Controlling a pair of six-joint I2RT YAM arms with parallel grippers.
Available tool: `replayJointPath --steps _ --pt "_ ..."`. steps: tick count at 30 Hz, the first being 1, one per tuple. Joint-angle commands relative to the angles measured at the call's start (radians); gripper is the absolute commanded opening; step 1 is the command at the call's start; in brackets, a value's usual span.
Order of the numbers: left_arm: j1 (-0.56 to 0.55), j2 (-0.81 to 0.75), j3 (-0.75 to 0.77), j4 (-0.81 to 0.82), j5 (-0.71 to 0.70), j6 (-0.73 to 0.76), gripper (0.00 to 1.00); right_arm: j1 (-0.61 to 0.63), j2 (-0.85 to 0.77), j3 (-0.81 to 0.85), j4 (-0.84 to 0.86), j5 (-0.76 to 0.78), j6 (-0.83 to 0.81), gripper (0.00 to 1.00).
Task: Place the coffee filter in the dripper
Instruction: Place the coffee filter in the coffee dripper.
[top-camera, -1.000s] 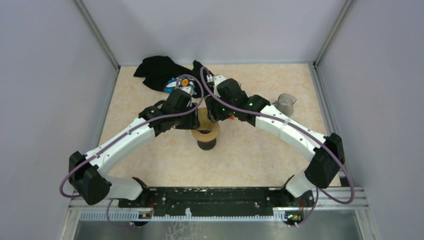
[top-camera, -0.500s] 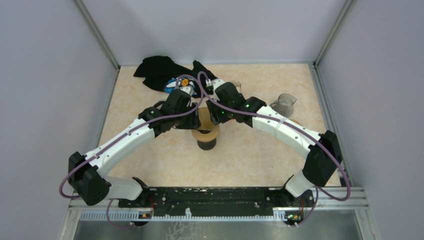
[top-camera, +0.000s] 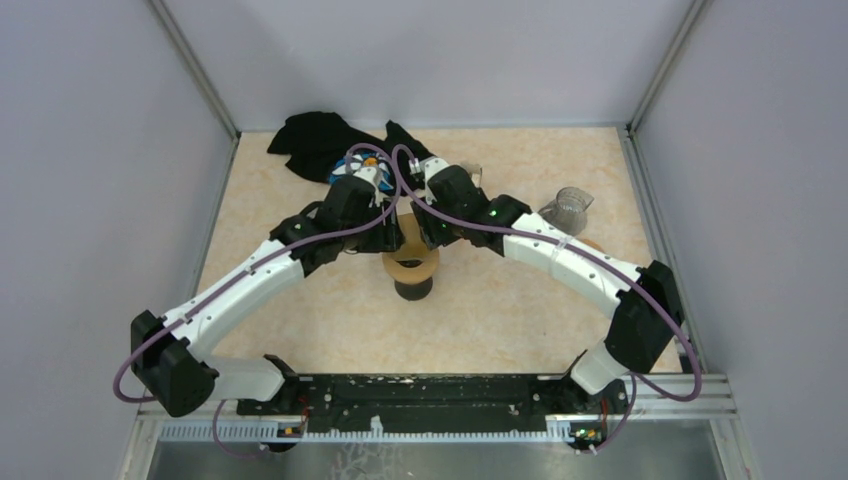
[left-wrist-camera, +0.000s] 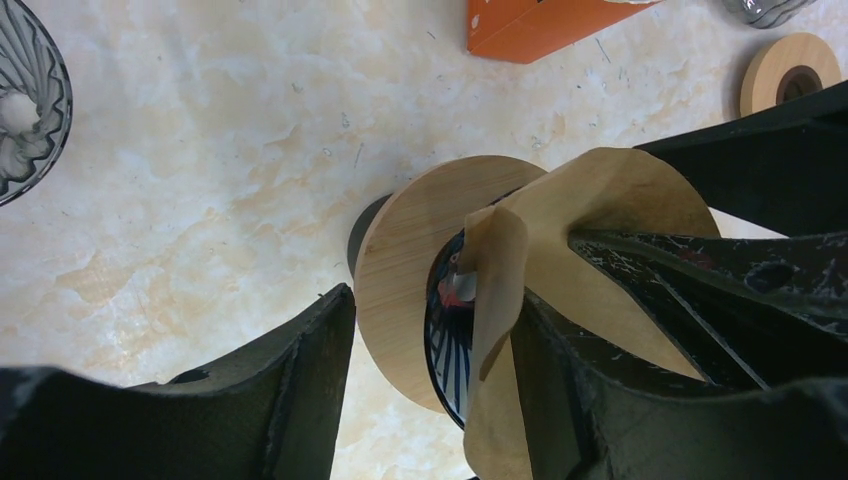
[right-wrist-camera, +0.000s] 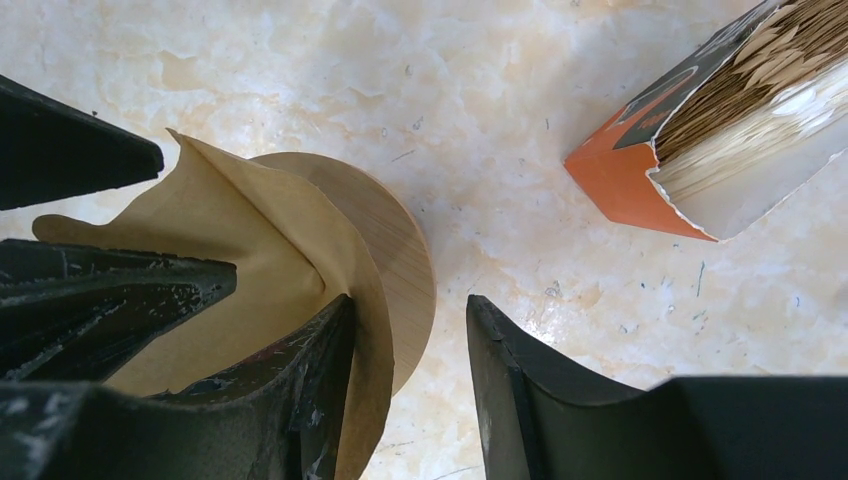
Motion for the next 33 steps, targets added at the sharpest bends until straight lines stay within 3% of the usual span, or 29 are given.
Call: replayJointPath --steps 1,17,33 --pt "0.014 0.009 0.000 0.033 -0.016 -0.001 0.64 0.005 0.003 0.013 0.022 0.031 -0.013 0.45" --pt "0.029 0.049 -0.011 -0.036 -0.035 -0.007 0.56 0.008 0.003 0.017 0.016 0.024 -0.019 0.45" --pt "0.029 -0.016 -0.006 -0.029 0.012 -0.014 0.65 0.009 -0.036 0.040 0.010 0.007 -0.011 0.49"
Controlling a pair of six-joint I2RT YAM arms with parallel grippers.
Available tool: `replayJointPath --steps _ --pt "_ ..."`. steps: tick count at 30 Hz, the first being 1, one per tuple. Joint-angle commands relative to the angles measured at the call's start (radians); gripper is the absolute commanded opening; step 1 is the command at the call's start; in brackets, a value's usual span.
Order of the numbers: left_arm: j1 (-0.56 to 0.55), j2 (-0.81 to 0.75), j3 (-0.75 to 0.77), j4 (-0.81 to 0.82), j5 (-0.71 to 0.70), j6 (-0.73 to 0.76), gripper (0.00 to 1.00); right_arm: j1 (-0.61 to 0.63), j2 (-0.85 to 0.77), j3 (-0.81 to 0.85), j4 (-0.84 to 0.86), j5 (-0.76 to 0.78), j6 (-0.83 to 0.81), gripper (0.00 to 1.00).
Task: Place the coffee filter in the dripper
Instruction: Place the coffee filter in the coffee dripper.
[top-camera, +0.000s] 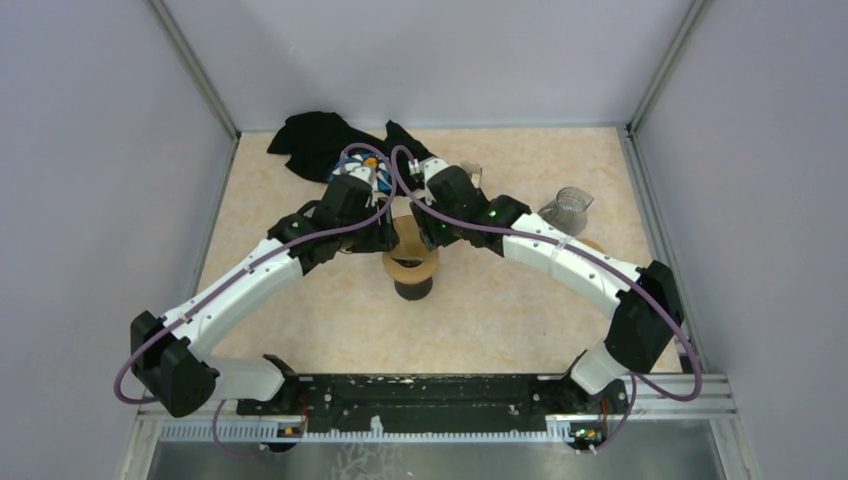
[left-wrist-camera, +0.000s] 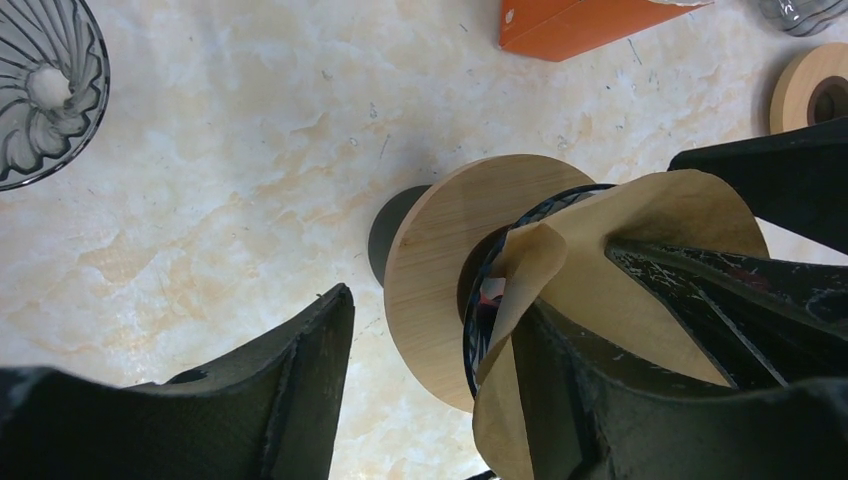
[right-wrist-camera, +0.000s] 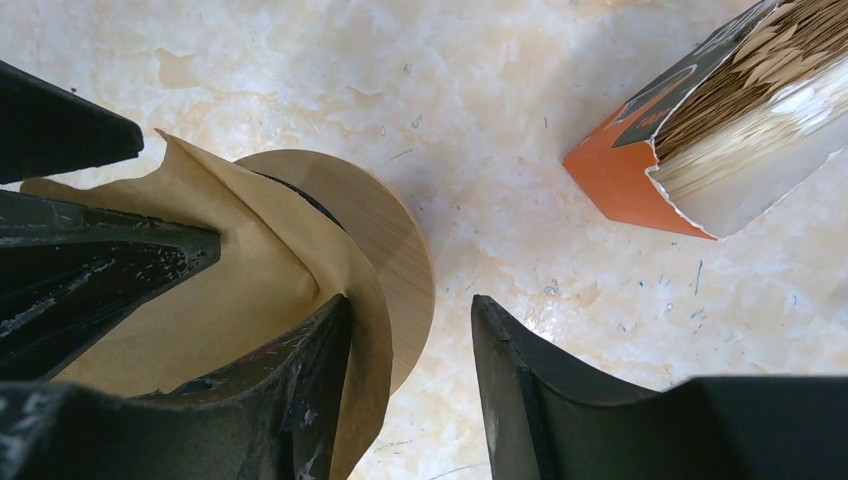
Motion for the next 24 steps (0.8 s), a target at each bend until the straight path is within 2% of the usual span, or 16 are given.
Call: replayJointPath --steps 1,11,17,24 --pt "0.005 -0.020 -0.005 0.005 0.040 -0.002 0.66 0.002 -0.036 0.040 0.012 -0.004 -0.008 0.49" --pt "0.004 -0.055 -0.015 0.013 0.163 0.004 0.82 0.002 -0.027 0.039 0.015 -0.008 -0.010 0.49" --pt "0.002 -0.021 -0.022 -0.012 0.215 0.012 0.84 0.002 -0.021 0.037 0.019 -0.008 -0.010 0.49" --pt "-0.001 0.005 -0.016 -0.052 0.214 0.036 0.84 0.002 -0.019 0.032 0.018 -0.005 -0.010 0.49"
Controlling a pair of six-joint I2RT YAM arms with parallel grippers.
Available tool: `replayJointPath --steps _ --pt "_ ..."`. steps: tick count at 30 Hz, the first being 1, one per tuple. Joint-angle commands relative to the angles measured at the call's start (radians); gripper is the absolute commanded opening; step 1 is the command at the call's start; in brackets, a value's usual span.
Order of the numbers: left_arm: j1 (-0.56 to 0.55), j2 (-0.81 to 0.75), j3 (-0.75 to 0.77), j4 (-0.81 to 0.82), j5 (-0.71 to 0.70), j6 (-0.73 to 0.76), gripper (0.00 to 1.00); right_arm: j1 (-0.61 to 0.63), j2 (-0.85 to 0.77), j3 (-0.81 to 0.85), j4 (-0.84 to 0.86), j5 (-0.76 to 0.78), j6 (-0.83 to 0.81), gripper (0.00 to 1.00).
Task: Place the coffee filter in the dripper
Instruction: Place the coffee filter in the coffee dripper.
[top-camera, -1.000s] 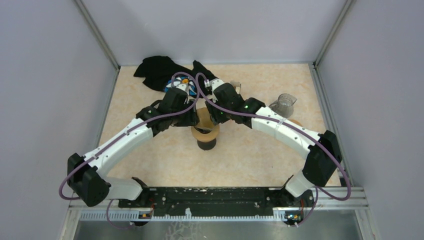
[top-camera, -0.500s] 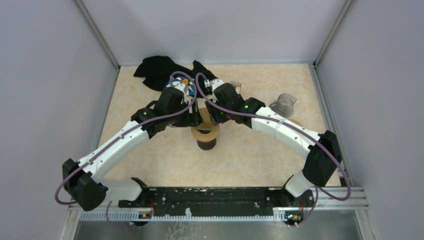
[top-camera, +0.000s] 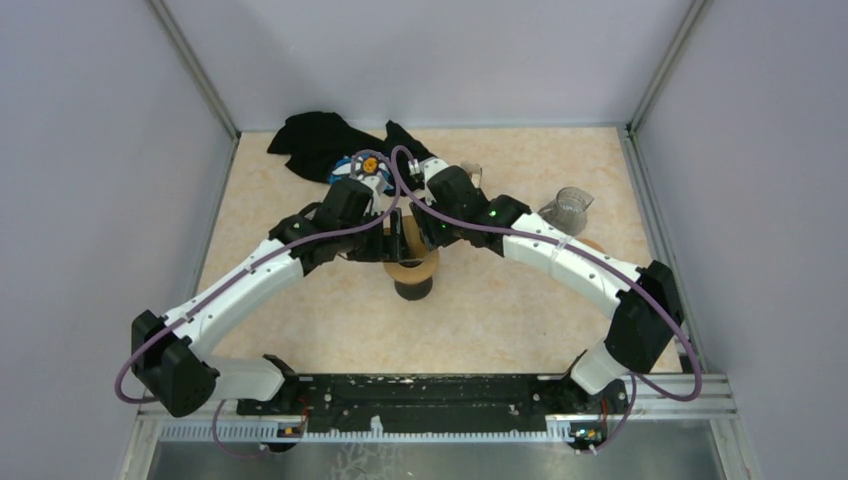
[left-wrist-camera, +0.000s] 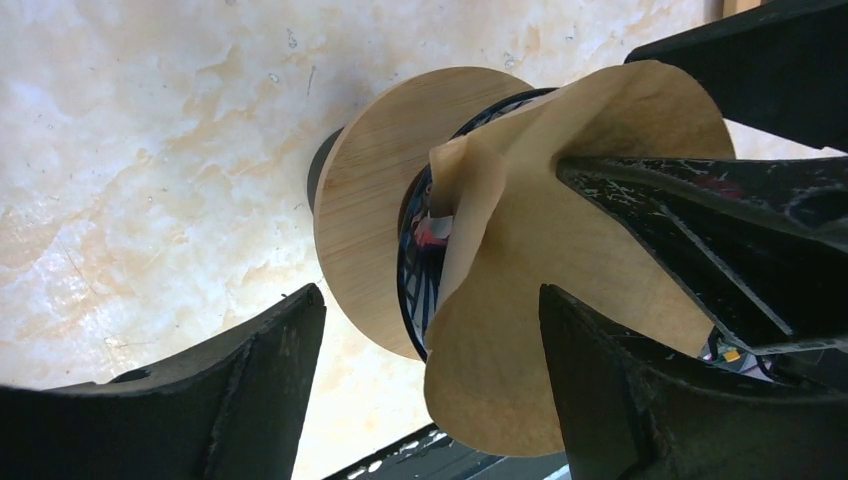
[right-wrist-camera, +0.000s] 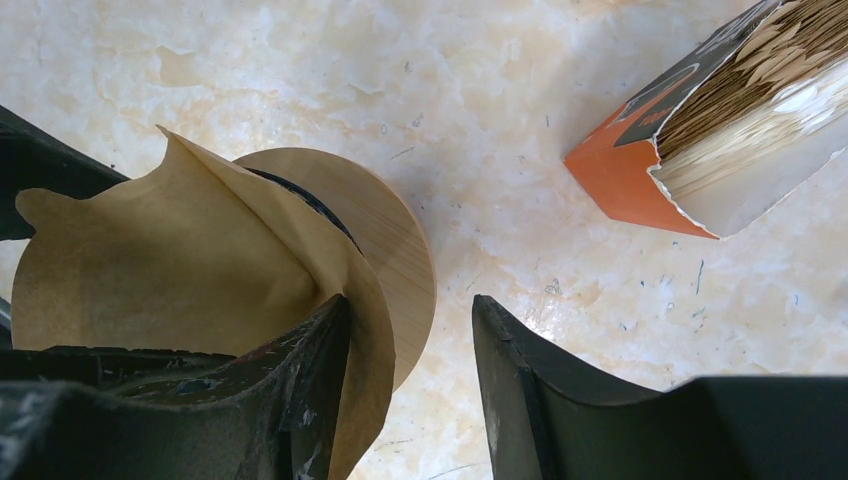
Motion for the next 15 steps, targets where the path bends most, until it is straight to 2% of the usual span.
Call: replayJointPath --steps 1,15 --pt "0.000 0.015 0.002 -0.037 0.020 0.037 0.84 0.002 -0.019 0.032 0.023 -0.002 -0.009 0.49" --pt "0.000 0.055 0.038 -0.072 -0.023 0.068 0.83 0.002 -0.011 0.032 0.024 -0.003 -0.008 0.49"
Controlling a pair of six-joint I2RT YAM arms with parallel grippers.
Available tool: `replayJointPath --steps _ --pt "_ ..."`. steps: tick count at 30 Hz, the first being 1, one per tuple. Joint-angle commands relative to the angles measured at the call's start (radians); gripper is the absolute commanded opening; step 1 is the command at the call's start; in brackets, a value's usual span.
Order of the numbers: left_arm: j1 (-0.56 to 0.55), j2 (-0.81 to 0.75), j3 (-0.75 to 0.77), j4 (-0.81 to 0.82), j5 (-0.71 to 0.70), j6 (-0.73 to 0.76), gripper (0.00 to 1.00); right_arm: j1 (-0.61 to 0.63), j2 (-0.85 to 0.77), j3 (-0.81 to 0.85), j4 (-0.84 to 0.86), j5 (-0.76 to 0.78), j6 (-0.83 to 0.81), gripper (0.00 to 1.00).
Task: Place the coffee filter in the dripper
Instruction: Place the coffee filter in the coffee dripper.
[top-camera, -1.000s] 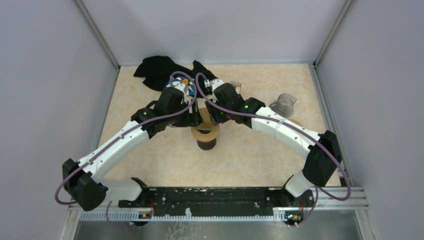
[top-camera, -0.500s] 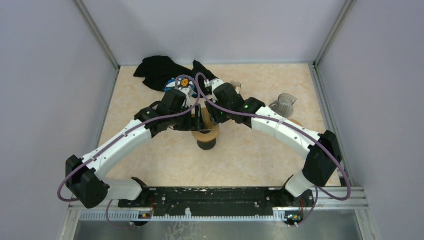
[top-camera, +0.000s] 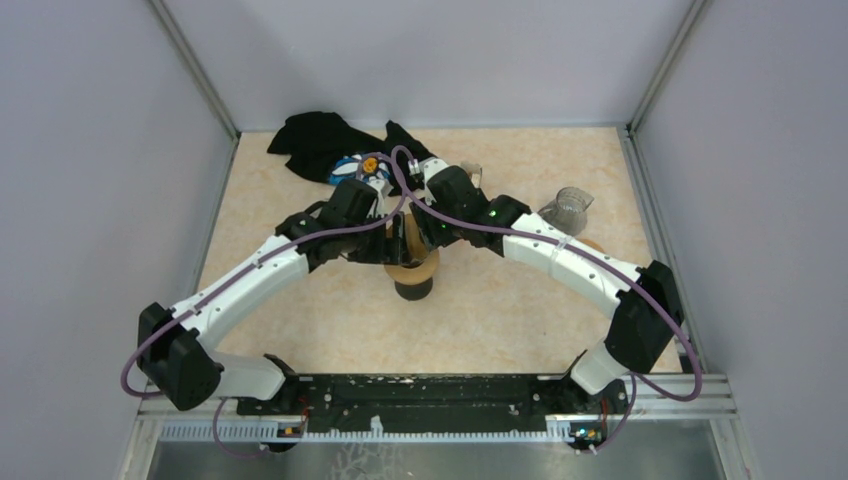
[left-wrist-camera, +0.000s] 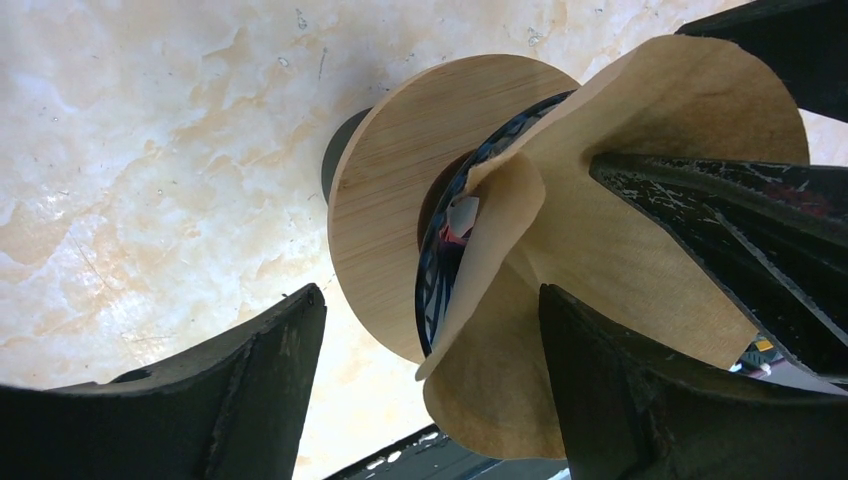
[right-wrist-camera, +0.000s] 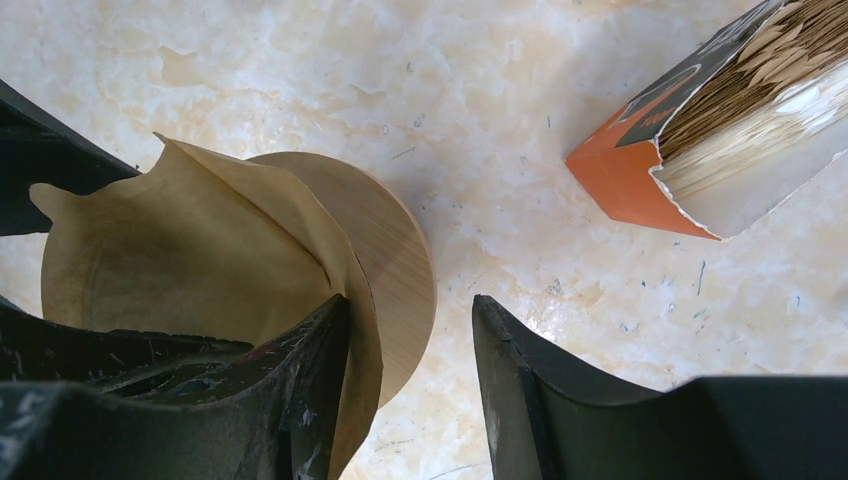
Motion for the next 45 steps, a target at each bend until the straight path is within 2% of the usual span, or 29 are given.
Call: replayJointPath --steps 1,16,33,45 --pt "0.000 0.012 0.037 -0.040 -0.026 0.022 0.83 0.002 -0.013 0.033 0.021 -0.001 -0.008 0.49" --pt "0.013 -0.090 0.014 0.003 -0.128 -0.019 0.87 0.002 -0.028 0.048 0.018 -0.014 -0.005 0.51" --pt "0.024 -0.022 0.025 -0.050 -0.193 -0.006 0.80 0.003 -0.010 0.039 0.010 0.005 -0.004 0.53" --pt "0.023 -0.010 0.024 -0.069 -0.197 -0.014 0.80 0.002 0.003 0.025 0.014 0.014 -0.006 0.53"
